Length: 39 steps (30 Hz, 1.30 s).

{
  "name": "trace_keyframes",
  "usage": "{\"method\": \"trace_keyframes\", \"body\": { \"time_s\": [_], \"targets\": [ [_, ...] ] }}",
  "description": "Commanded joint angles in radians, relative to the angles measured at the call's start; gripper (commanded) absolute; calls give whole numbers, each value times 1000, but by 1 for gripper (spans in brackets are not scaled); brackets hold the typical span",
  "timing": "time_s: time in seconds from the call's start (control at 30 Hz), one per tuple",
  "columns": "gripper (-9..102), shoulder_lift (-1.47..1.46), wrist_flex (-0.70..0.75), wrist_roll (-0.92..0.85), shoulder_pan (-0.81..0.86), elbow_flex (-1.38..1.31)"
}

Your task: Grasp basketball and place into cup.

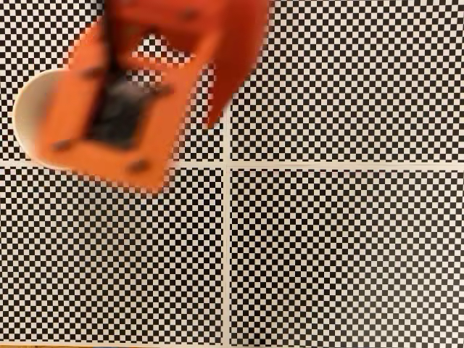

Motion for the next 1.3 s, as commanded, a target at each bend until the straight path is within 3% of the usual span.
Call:
{"method": "trace_keyframes", "body": {
  "time_s": [0.0, 0.37, 0.9, 1.27],
  "targets": [
    [37, 107, -14, 25, -75, 44],
    [43, 515, -69, 92, -196, 339],
    [44, 979, -163, 89, -169, 716],
    [45, 1046, -506, 60, -115, 940]
  ]
}}
